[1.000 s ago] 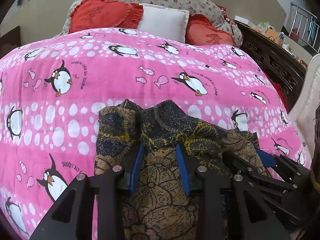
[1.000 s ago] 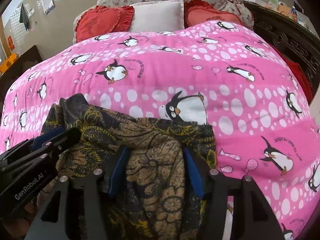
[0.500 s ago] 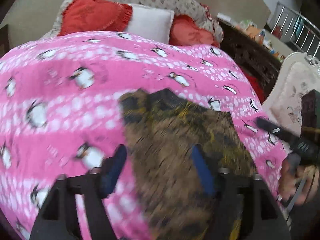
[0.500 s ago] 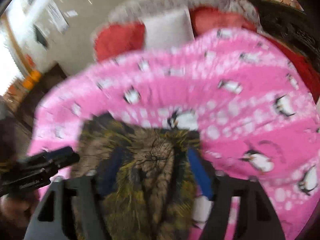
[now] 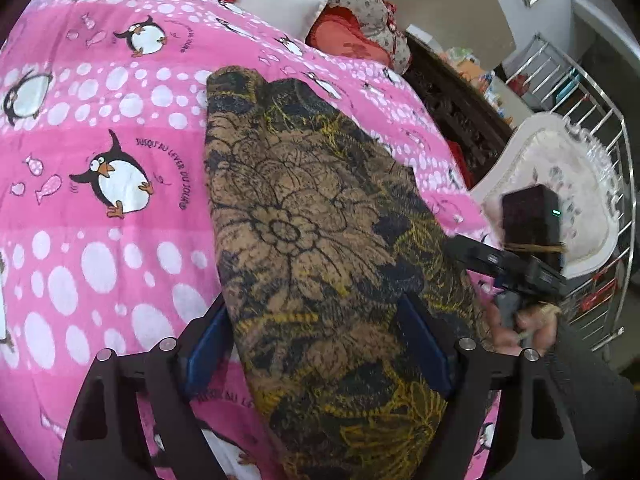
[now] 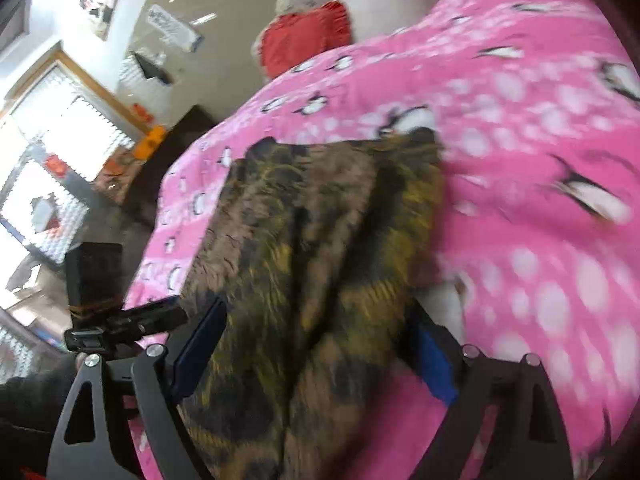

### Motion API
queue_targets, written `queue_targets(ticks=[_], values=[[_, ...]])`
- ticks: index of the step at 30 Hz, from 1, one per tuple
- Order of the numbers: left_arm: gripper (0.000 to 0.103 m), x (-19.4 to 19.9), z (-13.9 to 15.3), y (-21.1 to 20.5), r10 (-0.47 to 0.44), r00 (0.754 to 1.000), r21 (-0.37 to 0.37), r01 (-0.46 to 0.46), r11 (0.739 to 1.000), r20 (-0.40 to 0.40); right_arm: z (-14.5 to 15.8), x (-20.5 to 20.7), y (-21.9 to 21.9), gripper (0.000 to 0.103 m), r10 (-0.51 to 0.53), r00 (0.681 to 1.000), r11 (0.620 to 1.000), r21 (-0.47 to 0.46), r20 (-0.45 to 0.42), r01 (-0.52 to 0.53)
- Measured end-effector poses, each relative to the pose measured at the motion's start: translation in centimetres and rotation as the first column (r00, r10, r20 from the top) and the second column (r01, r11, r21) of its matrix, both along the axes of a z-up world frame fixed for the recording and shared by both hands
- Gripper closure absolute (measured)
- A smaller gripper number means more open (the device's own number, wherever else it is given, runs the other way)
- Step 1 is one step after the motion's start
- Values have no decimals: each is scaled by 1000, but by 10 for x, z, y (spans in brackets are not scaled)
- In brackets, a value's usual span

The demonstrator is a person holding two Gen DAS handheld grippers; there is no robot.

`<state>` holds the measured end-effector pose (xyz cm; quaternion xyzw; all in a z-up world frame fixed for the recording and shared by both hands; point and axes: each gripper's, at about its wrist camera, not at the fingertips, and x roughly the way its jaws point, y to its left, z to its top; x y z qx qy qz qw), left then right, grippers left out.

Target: Fold small clothes

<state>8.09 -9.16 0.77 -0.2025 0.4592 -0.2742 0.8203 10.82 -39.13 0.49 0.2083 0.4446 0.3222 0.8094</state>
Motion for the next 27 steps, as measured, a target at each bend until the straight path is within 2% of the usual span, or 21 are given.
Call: queue_targets(ticks=[3,4,8,10,11,13,16,22,24,25,27], values=[[41,1,-4,10,28,1000,-74,-28,997,-7,-4,27,13,21,28,1000,1000,1,-2,-28],[41,0,-4,11,31,1000,-81,-31,996,-6,-5,35,16,30,34,999,999,0,-3,-34],[42,2,-1,2,27,999,-37,-26,999,22,-10,40,14,43,40,999,998,38,0,-40],[53,4,-1,0,50,998,-17,-49,999,24,-15,37,2,55,11,1000,997,71,-16,-10],[57,5,-1,0,72,997,-9,-72,997,14,-17,37,1,57,0,1000,997,76,-24,2],[76,7,-3,4,118,993,-12,-119,993,-11,-15,36,5,57,2,1000,999,43,-18,-1],[90,9,-7,4,160,987,-6,-161,987,-24,-15,37,8,57,-2,1000,1000,30,-20,2],[102,2,7,-12,182,983,98,-184,978,24,-13,37,13,57,-38,999,999,-2,-31,38],[103,0,14,-8,169,985,101,-172,980,39,-6,37,27,63,-45,998,996,-74,-32,43],[103,-2,19,-4,161,986,89,-165,982,46,-1,35,32,72,-48,998,995,-84,-32,45],[103,-5,26,6,149,987,75,-153,985,54,9,28,39,77,-74,997,995,-63,-33,71]])
